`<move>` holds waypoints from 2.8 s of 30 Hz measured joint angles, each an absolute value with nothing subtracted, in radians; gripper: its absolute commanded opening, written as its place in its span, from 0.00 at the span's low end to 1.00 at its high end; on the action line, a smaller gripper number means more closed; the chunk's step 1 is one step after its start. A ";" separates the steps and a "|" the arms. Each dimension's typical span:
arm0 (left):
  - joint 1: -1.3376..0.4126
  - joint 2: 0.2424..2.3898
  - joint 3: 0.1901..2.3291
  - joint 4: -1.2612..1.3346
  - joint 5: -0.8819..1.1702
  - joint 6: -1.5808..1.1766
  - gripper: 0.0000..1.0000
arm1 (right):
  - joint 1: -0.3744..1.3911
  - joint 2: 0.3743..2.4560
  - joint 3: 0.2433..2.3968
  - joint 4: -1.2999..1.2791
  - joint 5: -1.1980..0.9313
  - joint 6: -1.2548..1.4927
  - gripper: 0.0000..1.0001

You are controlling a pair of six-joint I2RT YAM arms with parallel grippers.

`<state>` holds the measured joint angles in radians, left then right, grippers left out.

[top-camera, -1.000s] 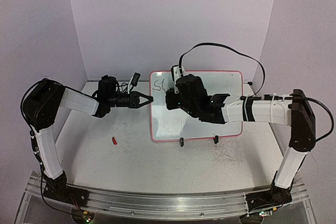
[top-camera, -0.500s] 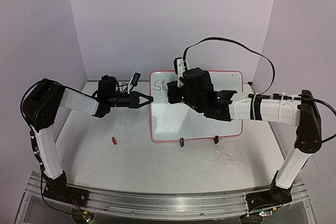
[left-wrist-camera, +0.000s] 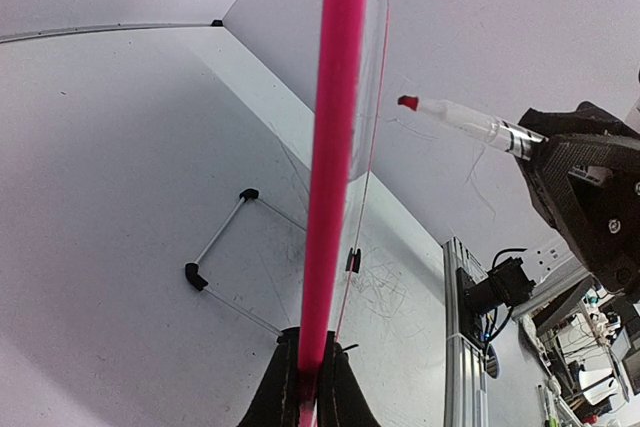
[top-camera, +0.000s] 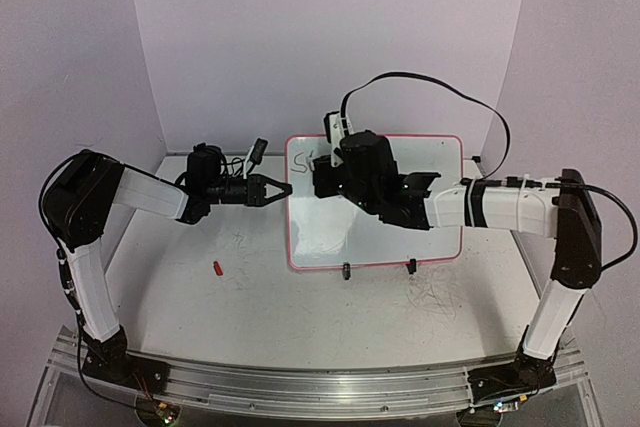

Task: Write a sentence on the whiteboard

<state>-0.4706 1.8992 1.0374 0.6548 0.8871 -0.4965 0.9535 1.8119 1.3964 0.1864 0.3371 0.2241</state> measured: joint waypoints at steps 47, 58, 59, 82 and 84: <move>-0.471 1.899 1.037 0.655 0.888 -0.496 0.00 | 0.924 1.765 1.346 0.193 0.351 0.194 0.00; -0.471 1.899 1.037 0.655 0.888 -0.496 0.00 | 0.924 1.773 1.348 0.196 0.350 0.184 0.00; -0.471 1.899 1.037 0.655 0.888 -0.496 0.00 | 0.923 1.776 1.349 0.196 0.350 0.184 0.00; -0.471 1.899 1.037 0.654 0.886 -0.497 0.00 | 0.924 1.795 1.349 0.201 0.381 0.188 0.00; -0.471 1.899 1.037 0.654 0.885 -0.497 0.00 | 0.924 1.792 1.338 0.201 0.381 0.191 0.00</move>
